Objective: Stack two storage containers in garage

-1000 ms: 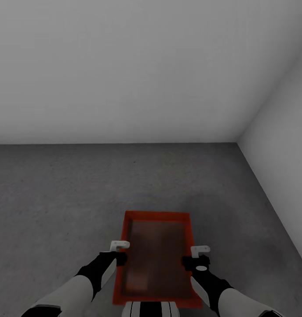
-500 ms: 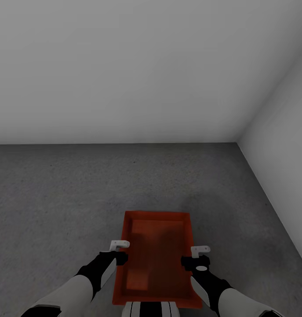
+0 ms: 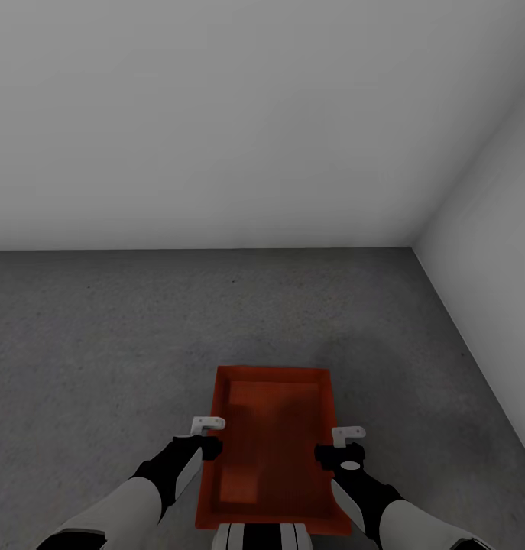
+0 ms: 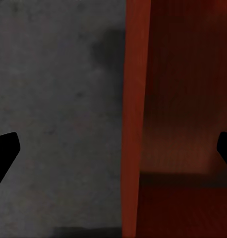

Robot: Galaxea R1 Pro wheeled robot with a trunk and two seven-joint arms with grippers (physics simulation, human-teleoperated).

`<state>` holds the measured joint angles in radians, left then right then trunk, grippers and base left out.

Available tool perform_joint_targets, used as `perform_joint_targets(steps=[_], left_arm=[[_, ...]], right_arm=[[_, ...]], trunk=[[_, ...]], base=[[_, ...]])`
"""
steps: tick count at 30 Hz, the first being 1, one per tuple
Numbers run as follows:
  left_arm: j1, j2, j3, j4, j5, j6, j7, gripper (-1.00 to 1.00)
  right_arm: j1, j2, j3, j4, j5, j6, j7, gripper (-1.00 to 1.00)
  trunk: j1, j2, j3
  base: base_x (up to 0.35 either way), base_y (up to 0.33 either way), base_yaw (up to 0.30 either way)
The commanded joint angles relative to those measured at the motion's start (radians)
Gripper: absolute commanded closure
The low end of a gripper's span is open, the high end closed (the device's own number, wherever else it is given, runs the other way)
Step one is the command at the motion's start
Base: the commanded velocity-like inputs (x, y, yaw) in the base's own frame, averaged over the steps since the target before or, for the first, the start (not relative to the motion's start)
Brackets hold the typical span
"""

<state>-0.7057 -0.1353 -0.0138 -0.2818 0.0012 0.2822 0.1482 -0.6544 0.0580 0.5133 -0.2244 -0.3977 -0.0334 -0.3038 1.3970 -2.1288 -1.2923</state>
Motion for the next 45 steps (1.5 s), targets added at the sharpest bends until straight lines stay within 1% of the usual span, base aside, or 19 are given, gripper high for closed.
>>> perform_joint_targets(steps=[1, 11, 45], left_arm=[[0.000, -0.001, -0.002, -0.002, 0.000, 0.006, 0.004, -1.00], [0.000, -0.002, -0.002, -0.002, 0.000, 0.006, 0.004, -1.00], [0.000, 0.000, -0.001, -0.002, 0.000, 0.012, 0.004, -1.00]], right_arm=[[-0.001, 0.000, 0.008, 0.000, -0.010, -0.003, -0.005, -1.00], [-0.001, -0.001, 0.008, 0.000, -0.010, -0.003, -0.005, -1.00], [-0.001, -0.001, 0.008, 0.000, -0.012, -0.002, -0.003, -1.00]], trunk=[[0.000, 0.000, -0.001], [0.000, 0.000, -0.001], [-0.130, 0.238, 0.106]], base=[[0.000, 0.000, 0.000], [0.000, 0.000, 0.000], [0.000, 0.000, 0.000]])
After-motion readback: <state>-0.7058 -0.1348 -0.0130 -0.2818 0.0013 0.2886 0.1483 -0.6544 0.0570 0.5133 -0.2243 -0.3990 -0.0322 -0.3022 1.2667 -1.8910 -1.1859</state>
